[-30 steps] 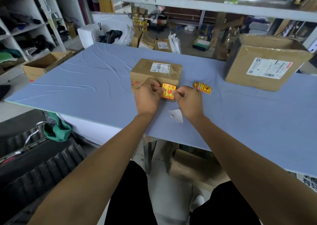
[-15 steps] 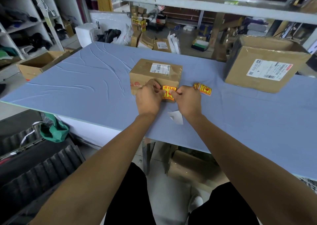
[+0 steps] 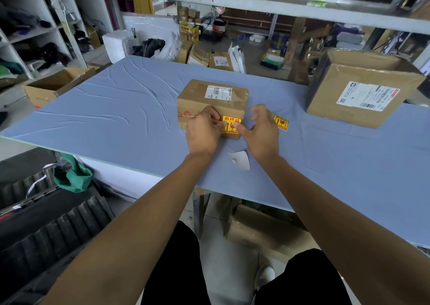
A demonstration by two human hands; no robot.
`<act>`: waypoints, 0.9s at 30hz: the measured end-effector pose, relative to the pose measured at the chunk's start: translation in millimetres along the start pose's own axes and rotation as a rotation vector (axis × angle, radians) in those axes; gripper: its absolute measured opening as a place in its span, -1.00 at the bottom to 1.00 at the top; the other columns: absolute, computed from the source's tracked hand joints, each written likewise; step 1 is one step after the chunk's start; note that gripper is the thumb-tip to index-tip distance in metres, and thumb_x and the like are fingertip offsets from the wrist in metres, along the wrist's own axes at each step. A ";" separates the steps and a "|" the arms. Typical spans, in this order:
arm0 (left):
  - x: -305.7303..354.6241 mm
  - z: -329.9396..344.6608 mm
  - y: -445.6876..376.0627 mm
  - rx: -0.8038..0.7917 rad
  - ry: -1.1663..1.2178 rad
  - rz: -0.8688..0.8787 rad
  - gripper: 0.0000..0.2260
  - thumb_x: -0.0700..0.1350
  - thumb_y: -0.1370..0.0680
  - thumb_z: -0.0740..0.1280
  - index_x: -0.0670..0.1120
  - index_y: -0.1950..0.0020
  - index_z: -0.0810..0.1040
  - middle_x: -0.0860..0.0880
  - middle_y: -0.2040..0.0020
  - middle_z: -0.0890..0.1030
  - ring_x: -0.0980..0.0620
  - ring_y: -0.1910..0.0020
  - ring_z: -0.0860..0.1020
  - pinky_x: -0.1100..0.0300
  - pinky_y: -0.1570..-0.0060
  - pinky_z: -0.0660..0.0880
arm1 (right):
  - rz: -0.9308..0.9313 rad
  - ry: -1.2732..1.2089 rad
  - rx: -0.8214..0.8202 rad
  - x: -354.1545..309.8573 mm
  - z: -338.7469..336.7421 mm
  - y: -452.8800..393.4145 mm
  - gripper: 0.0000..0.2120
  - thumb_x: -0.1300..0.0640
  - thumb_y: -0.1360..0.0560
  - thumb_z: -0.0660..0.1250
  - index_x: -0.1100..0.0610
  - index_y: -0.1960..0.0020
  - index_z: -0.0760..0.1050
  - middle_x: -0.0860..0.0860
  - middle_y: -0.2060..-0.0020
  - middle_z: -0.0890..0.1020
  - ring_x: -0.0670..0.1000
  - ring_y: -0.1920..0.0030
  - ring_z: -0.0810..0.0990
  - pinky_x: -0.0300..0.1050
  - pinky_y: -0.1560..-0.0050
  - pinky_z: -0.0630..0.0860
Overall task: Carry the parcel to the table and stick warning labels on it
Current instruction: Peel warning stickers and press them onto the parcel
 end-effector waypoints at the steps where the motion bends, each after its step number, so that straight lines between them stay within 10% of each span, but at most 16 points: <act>1: -0.3 0.5 -0.4 -0.002 0.005 -0.001 -0.83 -0.08 -0.45 0.48 -0.04 0.17 0.50 -0.10 0.17 0.69 -0.10 0.15 0.66 0.09 0.08 0.58 | -0.039 -0.043 -0.014 -2.2 1.5 -0.3 -0.52 -0.02 -0.42 0.47 0.06 -0.26 0.39 0.08 -0.10 0.53 0.11 0.06 0.58 -0.04 0.10 0.53; 14: -5.0 -17.3 -7.1 0.103 -0.156 0.028 -0.67 0.12 -0.40 0.48 -0.07 0.01 0.55 -0.10 0.00 0.65 -0.15 -0.05 0.57 0.01 0.05 0.54 | -0.130 -0.153 -0.075 -4.9 12.8 -7.3 -0.60 0.00 -0.48 0.41 -0.03 -0.29 0.46 0.07 -0.17 0.49 0.07 0.02 0.59 0.01 -0.05 0.58; 18: -2.8 -26.2 -9.7 0.225 -0.245 0.120 -0.38 0.34 -0.35 0.42 -0.08 -0.19 0.46 -0.23 -0.39 0.33 -0.28 -0.35 0.32 -0.19 -0.24 0.37 | -0.169 -0.174 -0.039 -6.3 8.5 -11.4 -0.65 -0.02 -0.50 0.38 0.06 -0.25 0.50 0.07 -0.22 0.49 -0.05 -0.11 0.53 -0.26 -0.10 0.51; 22: -15.8 -10.0 -21.9 0.082 -0.162 0.031 -0.23 0.46 -0.28 0.36 0.03 -0.33 0.38 -0.19 -0.60 -0.01 -0.34 -0.52 0.08 -0.30 -0.39 0.20 | -0.191 -0.190 -0.048 -2.5 13.8 -11.7 -0.63 -0.03 -0.50 0.39 0.04 -0.26 0.48 0.05 -0.35 0.43 -0.01 -0.34 0.43 0.09 -0.23 0.52; 27: -26.2 -5.9 -24.1 0.007 -0.090 0.098 -0.17 0.33 -0.21 0.53 0.07 -0.37 0.33 -0.13 -0.61 -0.10 -0.27 -0.47 0.21 -0.16 -0.33 0.39 | -0.179 -0.239 -0.151 2.9 23.8 -12.8 -0.43 0.11 -0.38 0.53 0.08 -0.33 0.40 0.05 -0.53 0.25 0.02 -0.51 0.24 0.07 -0.43 0.36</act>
Point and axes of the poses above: each hand's wrist, its own y-axis away from the middle knuckle, its own z-axis out of the palm, x = y × z, the point moved 8 cm from there along -y, towards the middle knuckle
